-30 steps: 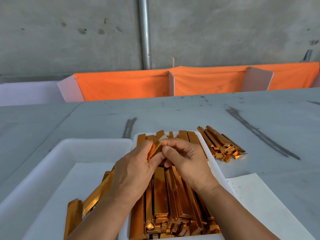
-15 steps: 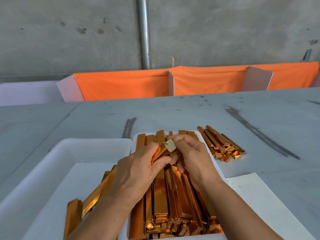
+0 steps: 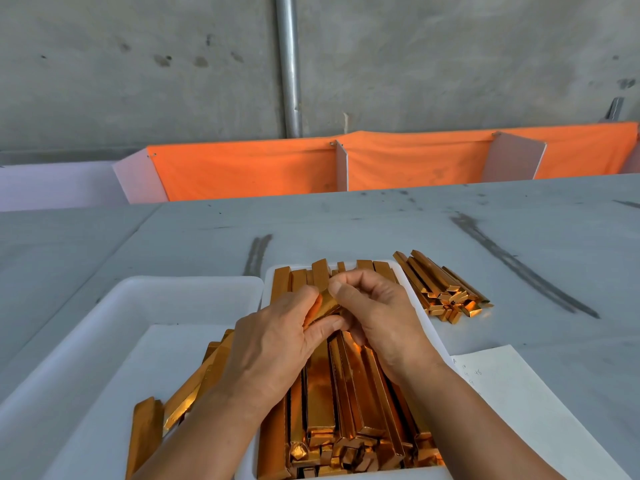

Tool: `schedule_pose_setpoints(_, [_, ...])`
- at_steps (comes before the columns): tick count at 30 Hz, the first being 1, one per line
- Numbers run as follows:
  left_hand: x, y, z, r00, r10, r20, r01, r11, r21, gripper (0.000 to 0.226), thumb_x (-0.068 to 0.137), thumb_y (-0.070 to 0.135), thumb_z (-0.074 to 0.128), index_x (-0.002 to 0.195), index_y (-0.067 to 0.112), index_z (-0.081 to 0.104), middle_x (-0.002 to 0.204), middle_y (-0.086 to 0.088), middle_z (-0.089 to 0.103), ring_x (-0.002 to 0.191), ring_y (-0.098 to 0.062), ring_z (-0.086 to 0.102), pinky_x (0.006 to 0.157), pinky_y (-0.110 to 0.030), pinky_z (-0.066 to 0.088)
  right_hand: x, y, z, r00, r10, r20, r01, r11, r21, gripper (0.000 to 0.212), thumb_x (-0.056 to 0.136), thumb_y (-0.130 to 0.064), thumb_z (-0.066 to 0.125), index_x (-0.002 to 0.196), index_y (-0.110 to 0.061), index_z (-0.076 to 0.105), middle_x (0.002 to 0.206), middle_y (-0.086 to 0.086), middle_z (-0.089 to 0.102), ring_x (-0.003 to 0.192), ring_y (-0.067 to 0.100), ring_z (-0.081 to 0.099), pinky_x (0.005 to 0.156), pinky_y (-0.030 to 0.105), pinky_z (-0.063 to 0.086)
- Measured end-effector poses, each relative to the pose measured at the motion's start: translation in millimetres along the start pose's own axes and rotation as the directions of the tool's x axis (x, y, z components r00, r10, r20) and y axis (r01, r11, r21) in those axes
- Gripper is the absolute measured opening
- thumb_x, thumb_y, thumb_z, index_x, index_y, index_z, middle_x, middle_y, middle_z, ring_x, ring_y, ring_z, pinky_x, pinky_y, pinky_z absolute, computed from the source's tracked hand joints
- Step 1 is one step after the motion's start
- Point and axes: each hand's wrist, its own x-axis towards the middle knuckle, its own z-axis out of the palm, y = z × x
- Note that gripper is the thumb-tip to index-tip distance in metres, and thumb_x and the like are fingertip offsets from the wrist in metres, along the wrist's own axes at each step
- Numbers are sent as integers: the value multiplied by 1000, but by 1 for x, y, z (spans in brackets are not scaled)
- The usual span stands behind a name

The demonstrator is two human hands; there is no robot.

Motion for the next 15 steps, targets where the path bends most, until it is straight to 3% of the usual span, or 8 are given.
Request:
schedule_pose_setpoints(3, [1, 0, 0, 1000, 5, -4, -5, 1000, -3, 60, 80, 77, 29, 112, 33, 51, 68, 16, 42, 63, -4, 49, 56, -15, 35, 0, -1, 0, 1000, -11, -19, 11, 1000, 13, 9, 93, -16, 66, 84, -16, 68, 62, 4, 57, 44, 7, 45, 39, 17, 37])
schedule_pose_setpoints(7, [1, 0, 0, 1000, 2, -4, -2, 999, -39, 57, 82, 75, 37, 116, 32, 54, 74, 16, 47, 68, -4, 51, 57, -15, 36, 1, -1, -1, 999, -12, -32, 12, 1000, -4, 10, 94, -16, 64, 87, -8, 65, 65, 16, 54, 41, 9, 44, 39, 20, 37])
schedule_pose_setpoints(15, [-1, 0, -1, 1000, 7, -4, -7, 999, -39, 61, 80, 78, 29, 113, 32, 51, 77, 15, 49, 70, -5, 53, 60, -21, 43, 3, 1, -3, 999, -4, -52, 2, 999, -50, 16, 95, -18, 64, 81, -11, 68, 57, 13, 56, 38, 13, 42, 40, 22, 39])
